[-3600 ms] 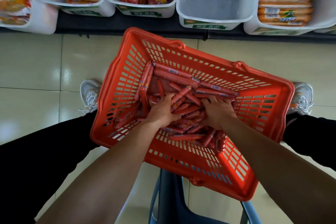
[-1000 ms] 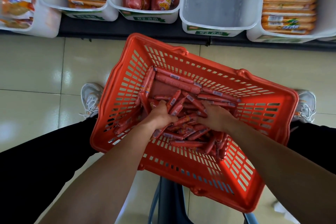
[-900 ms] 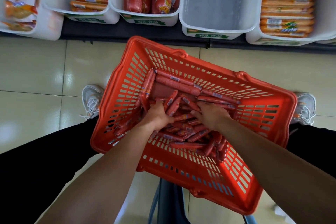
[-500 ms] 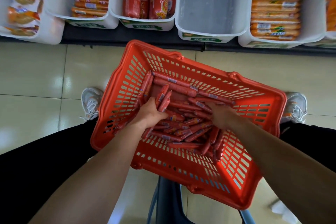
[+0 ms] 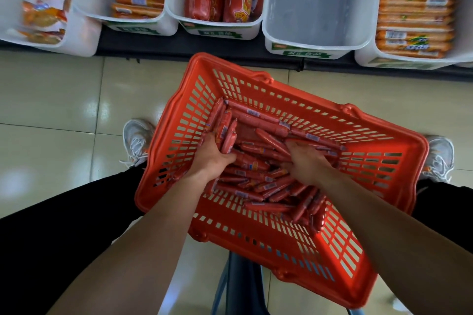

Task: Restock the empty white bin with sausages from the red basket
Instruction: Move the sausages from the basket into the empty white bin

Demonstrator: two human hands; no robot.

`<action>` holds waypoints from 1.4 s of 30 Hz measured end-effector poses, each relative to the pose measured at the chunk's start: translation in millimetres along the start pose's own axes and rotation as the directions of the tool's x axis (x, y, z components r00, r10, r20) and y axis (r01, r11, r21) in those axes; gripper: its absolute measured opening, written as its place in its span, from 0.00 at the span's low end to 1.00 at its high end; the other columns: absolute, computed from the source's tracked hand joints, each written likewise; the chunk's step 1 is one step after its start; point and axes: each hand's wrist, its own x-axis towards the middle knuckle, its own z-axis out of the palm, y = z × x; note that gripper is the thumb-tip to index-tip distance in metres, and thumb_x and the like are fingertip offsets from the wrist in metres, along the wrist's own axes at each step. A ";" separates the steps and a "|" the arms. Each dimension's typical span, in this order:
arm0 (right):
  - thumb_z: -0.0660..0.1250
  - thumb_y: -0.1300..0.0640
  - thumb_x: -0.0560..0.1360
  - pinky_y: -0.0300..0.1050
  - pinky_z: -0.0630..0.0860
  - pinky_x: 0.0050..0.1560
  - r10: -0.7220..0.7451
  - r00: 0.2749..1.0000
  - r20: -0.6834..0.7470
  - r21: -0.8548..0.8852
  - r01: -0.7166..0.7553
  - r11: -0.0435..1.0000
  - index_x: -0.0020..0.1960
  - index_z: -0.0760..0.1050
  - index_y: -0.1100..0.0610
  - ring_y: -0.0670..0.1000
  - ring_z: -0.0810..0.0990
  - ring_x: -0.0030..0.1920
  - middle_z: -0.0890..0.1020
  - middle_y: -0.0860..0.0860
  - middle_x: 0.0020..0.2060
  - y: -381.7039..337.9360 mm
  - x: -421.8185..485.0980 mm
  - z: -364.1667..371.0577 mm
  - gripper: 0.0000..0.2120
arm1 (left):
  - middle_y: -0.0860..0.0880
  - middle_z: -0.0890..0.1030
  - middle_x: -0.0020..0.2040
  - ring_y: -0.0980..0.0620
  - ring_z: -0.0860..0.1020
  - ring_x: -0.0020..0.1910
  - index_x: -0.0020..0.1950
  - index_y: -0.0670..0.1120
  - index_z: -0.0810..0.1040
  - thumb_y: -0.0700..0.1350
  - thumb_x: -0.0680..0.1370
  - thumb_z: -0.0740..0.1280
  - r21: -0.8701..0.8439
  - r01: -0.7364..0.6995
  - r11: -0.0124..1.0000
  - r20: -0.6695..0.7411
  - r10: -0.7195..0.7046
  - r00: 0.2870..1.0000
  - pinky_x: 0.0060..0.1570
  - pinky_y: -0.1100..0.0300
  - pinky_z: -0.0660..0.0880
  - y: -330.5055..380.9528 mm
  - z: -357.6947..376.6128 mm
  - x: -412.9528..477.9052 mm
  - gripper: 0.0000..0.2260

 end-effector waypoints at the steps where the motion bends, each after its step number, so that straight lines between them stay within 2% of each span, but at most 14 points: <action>1: 0.69 0.48 0.76 0.56 0.73 0.65 -0.028 1.000 0.010 0.028 0.028 0.999 0.72 0.63 0.52 0.59 0.74 0.65 0.74 0.56 0.66 -5.4 3.4 1.7 0.28 | 0.50 0.79 0.60 0.47 0.77 0.61 0.68 0.50 0.70 0.48 0.73 0.76 -0.016 -0.004 1.000 -0.010 0.004 1.000 0.65 0.51 0.72 -0.3 -1.1 1.2 0.27; 3: 0.68 0.49 0.76 0.56 0.72 0.65 -0.069 0.997 0.034 -0.008 0.069 0.998 0.72 0.63 0.52 0.58 0.72 0.66 0.71 0.55 0.67 -19.3 11.0 7.0 0.28 | 0.50 0.79 0.58 0.47 0.78 0.59 0.66 0.50 0.71 0.47 0.72 0.76 -0.034 -0.014 0.999 -0.021 0.013 1.000 0.64 0.52 0.72 -1.0 -2.6 1.7 0.24; 5: 0.69 0.51 0.75 0.56 0.73 0.64 -0.071 0.997 0.014 -0.129 0.072 0.989 0.74 0.62 0.52 0.58 0.68 0.67 0.66 0.55 0.67 -33.7 16.8 12.9 0.30 | 0.50 0.79 0.59 0.48 0.78 0.59 0.67 0.51 0.71 0.46 0.72 0.76 -0.030 -0.025 0.999 -0.021 0.024 0.999 0.65 0.51 0.72 -2.0 -3.0 0.6 0.26; 10: 0.71 0.56 0.71 0.57 0.68 0.65 -0.070 0.995 -0.076 -0.275 0.046 0.960 0.74 0.61 0.53 0.56 0.67 0.68 0.68 0.52 0.68 -52.8 27.7 25.2 0.35 | 0.53 0.79 0.57 0.50 0.78 0.57 0.67 0.52 0.71 0.47 0.71 0.76 -0.026 -0.015 1.000 -0.025 0.014 1.000 0.61 0.55 0.72 -7.8 -5.1 -2.9 0.27; 13: 0.70 0.55 0.73 0.57 0.70 0.66 -0.034 0.999 0.002 -0.309 0.032 0.951 0.73 0.64 0.54 0.59 0.65 0.70 0.68 0.56 0.69 -48.5 37.1 17.1 0.30 | 0.55 0.78 0.56 0.53 0.77 0.54 0.66 0.53 0.71 0.48 0.71 0.76 -0.051 -0.013 0.999 -0.018 0.012 1.000 0.58 0.58 0.71 -5.9 -7.8 -2.7 0.26; 15: 0.71 0.49 0.73 0.58 0.69 0.68 0.000 0.996 0.087 -0.351 0.030 0.936 0.74 0.62 0.54 0.61 0.62 0.72 0.65 0.59 0.72 -45.8 40.1 7.4 0.34 | 0.55 0.79 0.57 0.54 0.76 0.55 0.68 0.53 0.71 0.48 0.70 0.77 -0.070 -0.018 0.997 -0.012 0.017 1.000 0.59 0.57 0.71 -4.7 -9.4 -3.7 0.28; 18: 0.72 0.50 0.74 0.55 0.69 0.68 0.009 0.990 0.141 -0.379 0.046 0.924 0.76 0.58 0.58 0.61 0.65 0.72 0.65 0.60 0.73 -39.9 41.1 2.0 0.38 | 0.55 0.79 0.57 0.54 0.76 0.55 0.68 0.52 0.71 0.49 0.70 0.77 -0.081 -0.016 0.997 -0.013 0.015 1.000 0.58 0.58 0.70 -2.6 -10.7 -4.2 0.28; 22: 0.73 0.41 0.70 0.48 0.73 0.61 0.020 0.982 0.187 -0.284 0.035 0.958 0.76 0.59 0.59 0.59 0.74 0.65 0.73 0.59 0.67 -29.0 37.5 -1.9 0.43 | 0.54 0.79 0.58 0.53 0.77 0.55 0.66 0.54 0.71 0.49 0.70 0.77 -0.072 -0.027 0.997 -0.013 0.027 1.000 0.60 0.58 0.71 -3.1 -8.0 -5.6 0.28; 25: 0.75 0.41 0.66 0.45 0.76 0.53 -0.017 0.985 0.173 -0.178 0.049 0.983 0.69 0.70 0.53 0.55 0.78 0.58 0.78 0.54 0.62 -24.3 31.7 -8.3 0.36 | 0.54 0.79 0.57 0.53 0.77 0.56 0.66 0.54 0.71 0.48 0.70 0.77 -0.065 -0.028 0.997 0.001 0.028 1.000 0.63 0.55 0.72 -3.6 -5.9 -9.2 0.27; 29: 0.77 0.43 0.62 0.47 0.76 0.60 -0.034 0.997 0.075 0.080 0.028 0.996 0.66 0.73 0.48 0.51 0.80 0.55 0.81 0.47 0.58 -26.6 10.8 -24.3 0.35 | 0.54 0.79 0.58 0.52 0.78 0.57 0.67 0.53 0.71 0.49 0.70 0.77 -0.053 -0.033 0.998 0.005 0.034 0.999 0.62 0.55 0.72 4.5 -10.5 -15.6 0.28; 33: 0.80 0.46 0.63 0.42 0.73 0.56 -0.013 0.997 0.073 0.306 -0.010 0.952 0.65 0.73 0.47 0.46 0.79 0.52 0.81 0.44 0.53 -31.5 -22.4 -49.0 0.33 | 0.54 0.80 0.56 0.52 0.78 0.54 0.66 0.54 0.72 0.49 0.69 0.77 -0.007 -0.086 0.996 -0.018 0.086 0.996 0.61 0.56 0.72 20.0 -19.8 -31.7 0.27; 38: 0.82 0.46 0.61 0.34 0.73 0.46 -0.012 0.999 -0.035 0.380 0.025 0.925 0.56 0.76 0.46 0.40 0.80 0.45 0.82 0.41 0.46 -36.6 -71.9 -89.3 0.27 | 0.54 0.80 0.52 0.51 0.79 0.53 0.63 0.52 0.73 0.48 0.69 0.77 0.030 -0.165 0.986 -0.073 0.167 0.983 0.56 0.59 0.72 42.9 -41.0 -67.0 0.25; 40: 0.82 0.46 0.60 0.37 0.74 0.49 -0.003 0.992 -0.129 0.393 0.054 0.918 0.59 0.75 0.46 0.42 0.81 0.47 0.82 0.42 0.48 -39.4 -88.9 -108.1 0.30 | 0.55 0.79 0.51 0.52 0.79 0.53 0.60 0.54 0.72 0.47 0.70 0.77 0.040 -0.216 0.976 -0.094 0.219 0.971 0.53 0.60 0.71 57.4 -53.5 -82.0 0.22; 42: 0.82 0.44 0.59 0.39 0.75 0.49 0.005 0.978 -0.209 0.392 0.079 0.917 0.59 0.75 0.47 0.42 0.81 0.46 0.83 0.42 0.48 -42.6 -101.9 -129.6 0.32 | 0.55 0.79 0.51 0.51 0.79 0.53 0.62 0.53 0.73 0.48 0.70 0.77 0.043 -0.252 0.967 -0.125 0.256 0.959 0.51 0.61 0.69 73.4 -66.0 -93.9 0.23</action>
